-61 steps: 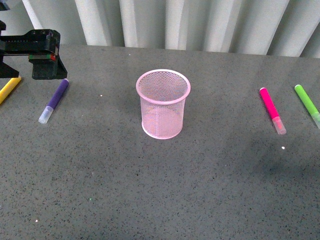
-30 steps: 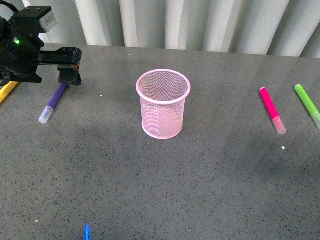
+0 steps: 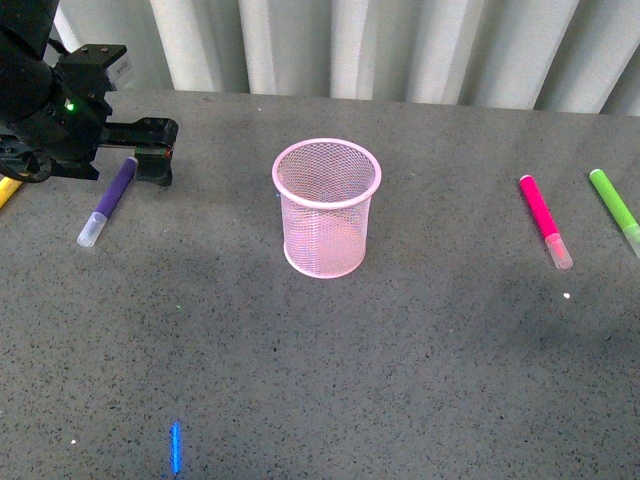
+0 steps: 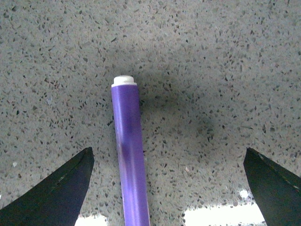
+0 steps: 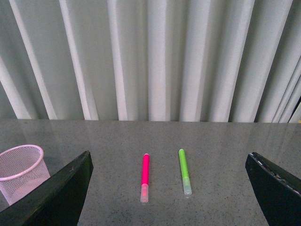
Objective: Insert purple and pink pens into pink cup
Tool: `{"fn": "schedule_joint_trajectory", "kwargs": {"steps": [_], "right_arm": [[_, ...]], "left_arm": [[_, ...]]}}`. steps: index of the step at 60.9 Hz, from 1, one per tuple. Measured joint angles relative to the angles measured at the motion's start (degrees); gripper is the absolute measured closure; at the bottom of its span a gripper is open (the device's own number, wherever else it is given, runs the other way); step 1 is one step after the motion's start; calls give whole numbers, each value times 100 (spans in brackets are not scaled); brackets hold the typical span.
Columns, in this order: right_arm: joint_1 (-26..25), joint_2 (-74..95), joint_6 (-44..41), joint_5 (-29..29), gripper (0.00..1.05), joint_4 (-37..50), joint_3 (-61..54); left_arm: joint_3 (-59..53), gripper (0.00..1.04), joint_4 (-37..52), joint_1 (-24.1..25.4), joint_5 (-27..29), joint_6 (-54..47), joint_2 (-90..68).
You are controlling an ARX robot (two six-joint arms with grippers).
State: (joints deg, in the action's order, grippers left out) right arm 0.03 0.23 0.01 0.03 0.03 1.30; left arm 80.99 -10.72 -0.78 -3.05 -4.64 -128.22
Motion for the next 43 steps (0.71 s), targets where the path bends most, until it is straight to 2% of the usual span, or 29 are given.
{"fn": "schedule_joint_trajectory", "kwargs": {"steps": [41,43], "right_arm": [[0,0,0,0,7,0,0],[0,0,0,0,7,0,0]], "left_arm": [[868,7,-476,190,0,-511,-656],[901,9,-544,184,13,-577,-667]]}}
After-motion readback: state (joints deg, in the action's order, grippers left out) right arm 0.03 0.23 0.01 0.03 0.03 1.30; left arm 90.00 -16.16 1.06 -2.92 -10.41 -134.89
